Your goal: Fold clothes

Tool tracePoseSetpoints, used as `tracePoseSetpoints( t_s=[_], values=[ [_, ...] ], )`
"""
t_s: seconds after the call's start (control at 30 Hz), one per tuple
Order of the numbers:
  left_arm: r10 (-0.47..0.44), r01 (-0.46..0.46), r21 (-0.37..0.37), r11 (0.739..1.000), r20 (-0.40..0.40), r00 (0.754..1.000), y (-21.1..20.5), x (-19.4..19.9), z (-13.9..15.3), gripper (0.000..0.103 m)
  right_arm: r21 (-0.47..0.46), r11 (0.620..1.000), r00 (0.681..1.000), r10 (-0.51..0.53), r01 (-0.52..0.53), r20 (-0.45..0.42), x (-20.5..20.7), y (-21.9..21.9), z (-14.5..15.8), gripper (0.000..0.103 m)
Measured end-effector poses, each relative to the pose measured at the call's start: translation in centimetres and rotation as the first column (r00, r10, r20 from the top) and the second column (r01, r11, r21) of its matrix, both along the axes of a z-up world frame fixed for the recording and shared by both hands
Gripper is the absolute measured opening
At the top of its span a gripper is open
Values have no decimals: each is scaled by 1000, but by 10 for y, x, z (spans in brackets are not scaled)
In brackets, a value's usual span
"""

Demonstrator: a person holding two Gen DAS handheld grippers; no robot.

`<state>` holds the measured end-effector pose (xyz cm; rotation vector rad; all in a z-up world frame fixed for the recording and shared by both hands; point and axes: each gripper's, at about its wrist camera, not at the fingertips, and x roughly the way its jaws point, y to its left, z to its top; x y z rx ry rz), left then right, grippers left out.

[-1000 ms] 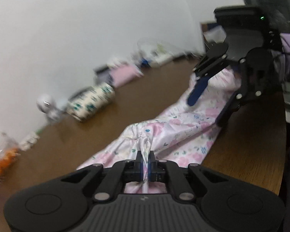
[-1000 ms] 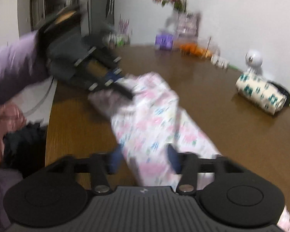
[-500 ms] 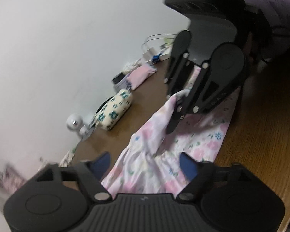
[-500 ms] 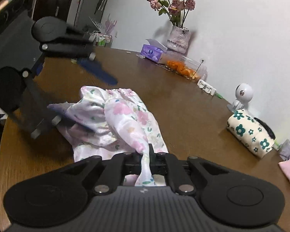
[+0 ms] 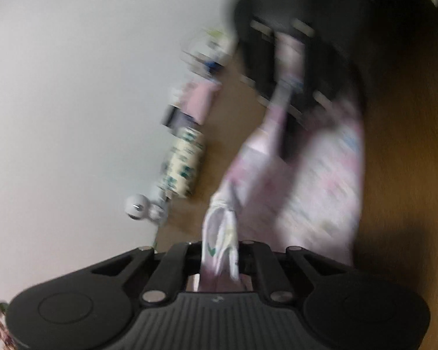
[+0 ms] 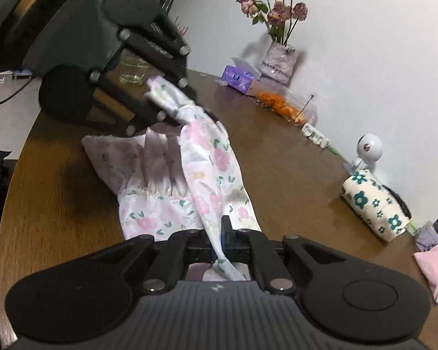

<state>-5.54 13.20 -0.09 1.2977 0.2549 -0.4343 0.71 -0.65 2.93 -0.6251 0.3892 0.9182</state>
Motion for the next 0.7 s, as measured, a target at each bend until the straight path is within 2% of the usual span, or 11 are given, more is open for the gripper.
tracePoseSetpoints(
  t_s=[0.1, 0.13, 0.17, 0.23, 0.33, 0.4, 0.47, 0.53, 0.57, 0.63, 0.7],
  values=[
    [32, -33, -9, 999, -102, 994, 8, 0, -13, 9, -44, 999, 999, 16, -18, -37, 0, 6, -11, 8],
    [44, -46, -13, 999, -118, 992, 11, 0, -15, 12, -38, 999, 998, 22, -25, -58, 1, 4, -10, 12],
    [57, -60, -19, 998, -133, 989, 14, 0, -17, 14, -32, 999, 996, 29, -32, -79, 1, 1, -9, 23],
    [87, -96, -51, 994, -155, 984, 21, 2, -12, 35, -8, 999, 991, 50, -51, -125, 1, -5, -5, 42],
    [100, -136, -156, 978, -220, 970, 43, -12, 15, 58, 119, 991, 974, 91, -67, -206, 3, -33, 17, 44],
    [134, -191, -246, 950, -232, 963, 63, -20, 34, 63, 200, 978, 961, 105, -54, -254, 4, -52, 29, 44],
    [171, -239, -350, 906, -213, 962, 80, -28, 54, 66, 240, 971, 948, 71, 6, -310, 11, -62, 29, 43],
    [215, -282, -431, 857, -198, 956, 95, -33, 69, 68, 200, 978, 940, 22, 49, -340, 14, -58, 17, 40],
    [251, -313, -475, 822, -190, 949, 101, -34, 75, 68, 180, 981, 935, -3, 71, -355, 15, -56, 10, 36],
    [293, -355, -580, 734, -202, 935, 110, -36, 90, 76, 123, 989, 936, -37, 85, -350, 11, -50, -3, 34],
    [261, -351, -688, 636, -236, 936, 109, -40, 103, 79, 86, 992, 950, -62, 92, -305, 2, -45, -11, 35]
  ],
)
